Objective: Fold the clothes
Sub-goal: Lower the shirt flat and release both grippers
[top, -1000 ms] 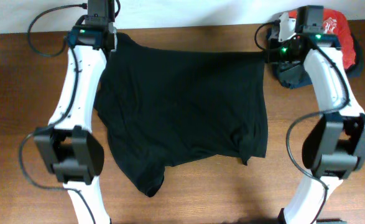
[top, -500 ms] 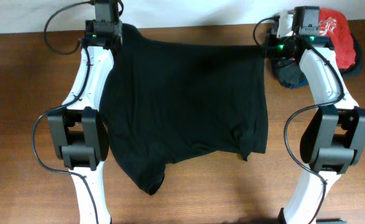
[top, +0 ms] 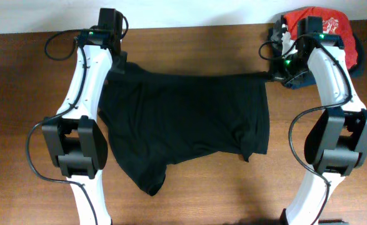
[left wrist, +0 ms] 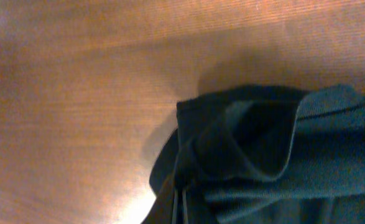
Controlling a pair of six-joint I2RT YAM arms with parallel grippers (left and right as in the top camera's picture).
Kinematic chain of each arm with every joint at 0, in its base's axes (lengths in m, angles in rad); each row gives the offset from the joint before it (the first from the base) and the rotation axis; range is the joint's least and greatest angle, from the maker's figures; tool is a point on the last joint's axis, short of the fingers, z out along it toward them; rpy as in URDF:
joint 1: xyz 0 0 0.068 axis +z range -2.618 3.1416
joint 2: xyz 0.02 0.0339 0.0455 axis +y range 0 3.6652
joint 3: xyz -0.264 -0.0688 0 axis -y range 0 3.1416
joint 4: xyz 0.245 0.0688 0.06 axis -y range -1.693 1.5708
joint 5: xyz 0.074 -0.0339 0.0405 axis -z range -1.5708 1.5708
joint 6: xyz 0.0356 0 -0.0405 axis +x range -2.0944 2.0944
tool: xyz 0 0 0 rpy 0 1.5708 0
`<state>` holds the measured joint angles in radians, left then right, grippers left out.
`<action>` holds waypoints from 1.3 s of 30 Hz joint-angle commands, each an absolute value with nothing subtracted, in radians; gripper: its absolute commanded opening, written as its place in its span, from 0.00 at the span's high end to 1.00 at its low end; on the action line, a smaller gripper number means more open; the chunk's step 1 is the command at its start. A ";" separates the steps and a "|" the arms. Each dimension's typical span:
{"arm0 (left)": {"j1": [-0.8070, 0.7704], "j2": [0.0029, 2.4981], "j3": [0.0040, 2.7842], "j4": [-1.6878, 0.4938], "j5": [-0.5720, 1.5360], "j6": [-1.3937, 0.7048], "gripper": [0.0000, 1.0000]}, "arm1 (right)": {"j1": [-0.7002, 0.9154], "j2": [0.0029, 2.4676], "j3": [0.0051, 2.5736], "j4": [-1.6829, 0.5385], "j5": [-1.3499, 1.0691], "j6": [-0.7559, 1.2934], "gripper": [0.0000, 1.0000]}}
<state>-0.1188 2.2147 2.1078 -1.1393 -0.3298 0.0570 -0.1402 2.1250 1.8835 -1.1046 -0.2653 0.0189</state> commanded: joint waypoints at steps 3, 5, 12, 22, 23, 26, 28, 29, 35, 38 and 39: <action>-0.117 2.184 2.103 -1.221 -0.301 0.057 0.99 | -0.145 2.085 1.894 -1.131 -0.231 0.004 0.96; -0.117 2.184 2.079 -1.221 -0.292 0.058 0.99 | -0.145 2.085 1.880 -1.131 -0.231 0.004 0.96; -0.117 2.184 2.029 -1.229 -0.283 0.057 1.00 | -0.145 2.085 1.833 -1.150 -0.231 0.004 0.96; -0.117 2.184 2.029 -1.353 -0.282 0.058 0.80 | -0.146 2.085 1.833 -1.247 -0.231 0.004 0.76; -0.117 2.184 2.029 -1.364 -0.275 0.058 0.76 | -0.146 2.085 1.833 -1.251 -0.231 0.004 0.75; -0.117 2.184 2.029 -1.381 -0.265 0.058 0.58 | -0.146 2.085 1.834 -1.261 -0.232 0.005 0.73; -0.117 2.183 2.033 -1.382 -0.265 0.058 0.55 | -0.146 2.075 1.835 -1.261 -0.234 0.005 0.73; -0.117 2.181 2.041 -1.386 -0.265 0.058 0.54 | -0.146 2.058 1.837 -1.262 -0.236 0.005 0.74; -0.123 2.040 2.127 -1.407 -0.180 0.058 0.44 | -0.146 1.847 1.853 -1.291 -0.258 0.009 0.72; -0.123 1.930 2.128 -1.405 -0.083 0.058 0.43 | -0.146 1.732 1.853 -1.353 -0.258 0.008 0.68; -0.123 1.897 2.128 -1.409 -0.055 0.058 0.43 | -0.146 1.710 1.853 -1.373 -0.258 0.008 0.67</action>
<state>-0.1184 2.0438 2.0895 -1.4033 -0.1745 0.0605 -0.1417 1.8027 1.8420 -1.3361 -0.2523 0.0048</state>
